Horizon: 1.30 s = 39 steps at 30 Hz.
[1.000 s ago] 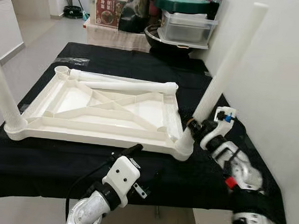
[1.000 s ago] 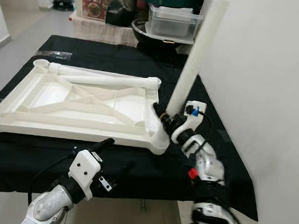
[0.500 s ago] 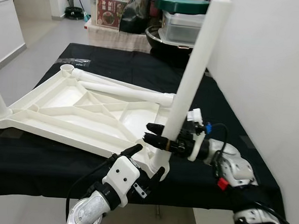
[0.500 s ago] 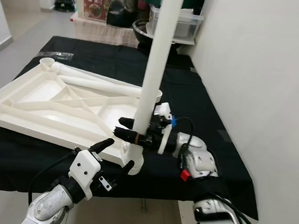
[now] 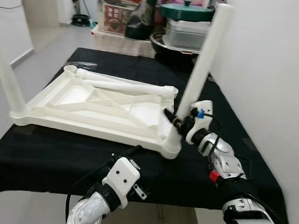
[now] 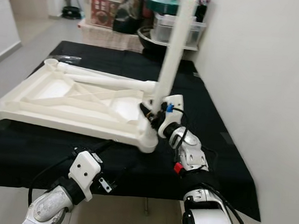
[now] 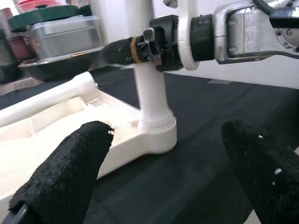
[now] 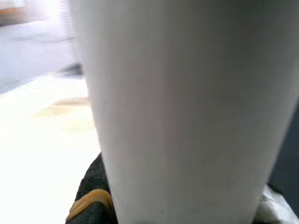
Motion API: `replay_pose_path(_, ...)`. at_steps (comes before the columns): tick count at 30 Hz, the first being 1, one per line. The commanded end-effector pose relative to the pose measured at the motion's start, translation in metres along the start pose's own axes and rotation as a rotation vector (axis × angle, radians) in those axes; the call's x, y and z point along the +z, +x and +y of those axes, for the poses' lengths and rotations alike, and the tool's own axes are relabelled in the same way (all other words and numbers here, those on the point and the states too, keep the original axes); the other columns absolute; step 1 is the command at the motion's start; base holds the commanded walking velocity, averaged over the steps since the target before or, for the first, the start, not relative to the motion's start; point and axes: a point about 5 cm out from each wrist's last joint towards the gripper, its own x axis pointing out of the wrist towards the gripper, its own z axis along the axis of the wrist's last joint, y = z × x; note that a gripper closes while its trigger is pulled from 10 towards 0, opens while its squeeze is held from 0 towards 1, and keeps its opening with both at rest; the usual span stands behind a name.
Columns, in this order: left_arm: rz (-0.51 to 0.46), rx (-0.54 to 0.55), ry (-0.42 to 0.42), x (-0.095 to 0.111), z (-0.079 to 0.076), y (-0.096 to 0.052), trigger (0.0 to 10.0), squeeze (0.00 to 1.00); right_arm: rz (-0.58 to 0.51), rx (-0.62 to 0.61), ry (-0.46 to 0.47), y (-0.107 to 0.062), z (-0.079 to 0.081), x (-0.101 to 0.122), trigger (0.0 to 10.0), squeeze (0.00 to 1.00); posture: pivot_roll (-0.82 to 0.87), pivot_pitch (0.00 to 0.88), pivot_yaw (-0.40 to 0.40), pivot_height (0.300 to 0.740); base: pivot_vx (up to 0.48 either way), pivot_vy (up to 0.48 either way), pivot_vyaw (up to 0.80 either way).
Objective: Building children table
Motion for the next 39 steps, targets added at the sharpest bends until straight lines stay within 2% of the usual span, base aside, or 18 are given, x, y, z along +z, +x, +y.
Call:
replay_pose_path(1, 0.012, -0.006, 0.002, -0.003, -0.001, -0.001, 10.0, 0.00, 0.116, -0.334, 0.069, -0.015, -0.032, -0.026, 0.0, 0.00, 0.11, 0.000, -0.110, 0.740, 0.000, 0.000, 0.00)
replay_pose_path(5, 0.011, -0.007, 0.002, -0.003, -0.002, -0.001, 10.0, 0.00, 0.116, -0.533, 0.121, -0.029, -0.028, -0.035, 0.0, 0.00, 0.11, 0.000, -0.109, 0.740, 0.000, 0.000, 0.00)
replay_pose_path(8, 0.010, -0.006, 0.001, -0.003, -0.002, -0.001, 10.0, 0.00, 0.117, -0.562, 0.142, -0.032, -0.020, -0.038, 0.0, 0.00, 0.12, 0.000, -0.115, 0.740, 0.000, 0.000, 0.00)
replay_pose_path(9, 0.010, -0.005, 0.002, -0.003, -0.002, -0.001, 10.0, 0.00, 0.107, -0.551, 0.173, -0.030, -0.009, -0.040, 0.0, 0.00, 0.12, 0.000, -0.116, 0.740, 0.000, 0.000, 0.00)
replay_pose_path(10, 0.010, -0.004, 0.002, -0.002, -0.002, -0.001, 10.0, 0.00, 0.078, -0.504, 0.204, -0.026, 0.002, -0.038, 10.0, 0.00, 0.12, 0.000, -0.116, 0.740, 0.000, 0.000, 0.00)
replay_pose_path(11, 0.010, -0.004, 0.002, -0.002, -0.002, -0.001, 10.0, 0.00, 0.078, -0.504, 0.204, -0.026, 0.002, -0.038, 10.0, 0.00, 0.12, 0.000, -0.116, 0.740, 0.000, 0.000, 0.00)
replay_pose_path(12, 0.011, -0.002, 0.003, -0.003, -0.001, -0.001, 10.0, 0.00, 0.032, -0.432, 0.230, -0.021, 0.013, -0.032, 10.0, 1.00, 0.12, 0.000, -0.119, 0.740, 0.000, 0.000, 0.00)
replay_pose_path(17, 0.012, -0.001, 0.005, -0.003, -0.001, -0.001, 10.0, 0.00, -0.062, -0.330, 0.238, -0.013, 0.019, -0.018, 10.0, 1.00, 0.12, 0.000, -0.117, 0.740, 0.000, 0.000, 0.00)
replay_pose_path(18, 0.010, -0.001, 0.004, -0.003, -0.001, 0.000, 10.0, 0.00, -0.108, -0.204, 0.271, -0.007, 0.017, -0.007, 10.0, 0.00, 0.11, 0.000, -0.114, 0.740, 0.000, 0.000, 0.00)
replay_pose_path(21, 0.010, -0.002, 0.003, -0.003, -0.001, 0.000, 10.0, 0.00, -0.123, -0.155, 0.290, -0.006, 0.017, -0.003, 10.0, 0.00, 0.11, 0.000, -0.115, 0.740, 0.000, 0.000, 0.00)
replay_pose_path(23, 0.008, -0.003, 0.004, -0.003, -0.001, 0.001, 10.0, 0.00, -0.142, 0.009, 0.299, -0.007, 0.005, 0.003, 10.0, 0.00, 0.11, 0.000, -0.112, 0.740, 0.000, 0.000, 0.00)
replay_pose_path(25, 0.008, -0.003, 0.004, -0.003, -0.001, 0.001, 10.0, 0.00, -0.142, 0.009, 0.299, -0.007, 0.005, 0.003, 10.0, 0.00, 0.11, 0.000, -0.112, 0.740, 0.000, 0.000, 0.00)
replay_pose_path(26, 0.007, -0.002, 0.005, -0.002, -0.001, 0.001, 10.0, 0.00, -0.143, 0.113, 0.314, -0.009, -0.001, 0.004, 10.0, 0.00, 0.12, 0.000, -0.113, 0.740, 0.000, 0.000, 0.00)
replay_pose_path(29, 0.006, -0.002, 0.005, -0.002, 0.000, 0.002, 10.0, 0.00, -0.139, 0.199, 0.320, -0.011, -0.002, 0.006, 10.0, 0.00, 0.12, 0.000, -0.114, 0.740, 0.000, 0.000, 0.00)
replay_pose_path(32, 0.005, -0.001, 0.007, -0.002, 0.000, 0.002, 10.0, 0.00, 0.008, 0.761, 0.207, -0.038, 0.012, 0.002, 10.0, 0.00, 0.12, 0.000, -0.110, 0.740, 0.000, 0.000, 0.00)
replay_pose_path(33, 0.005, -0.001, 0.007, -0.002, 0.000, 0.002, 10.0, 0.00, 0.008, 0.761, 0.207, -0.038, 0.012, 0.002, 10.0, 0.00, 0.12, 0.000, -0.110, 0.740, 0.000, 0.000, 0.00)
replay_pose_path(35, 0.005, -0.002, 0.007, -0.002, 0.000, 0.001, 10.0, 0.00, 0.075, 0.962, 0.162, -0.051, 0.019, 0.001, 10.0, 0.00, 0.12, 0.000, -0.112, 0.740, 0.000, 0.000, 0.00)
replay_pose_path(39, 0.004, -0.005, 0.008, -0.002, -0.001, 0.002, 10.0, 0.00, 0.134, 1.098, 0.105, -0.056, 0.024, -0.001, 10.0, 0.00, 0.13, 0.000, -0.114, 0.740, 0.000, 0.000, 0.00)
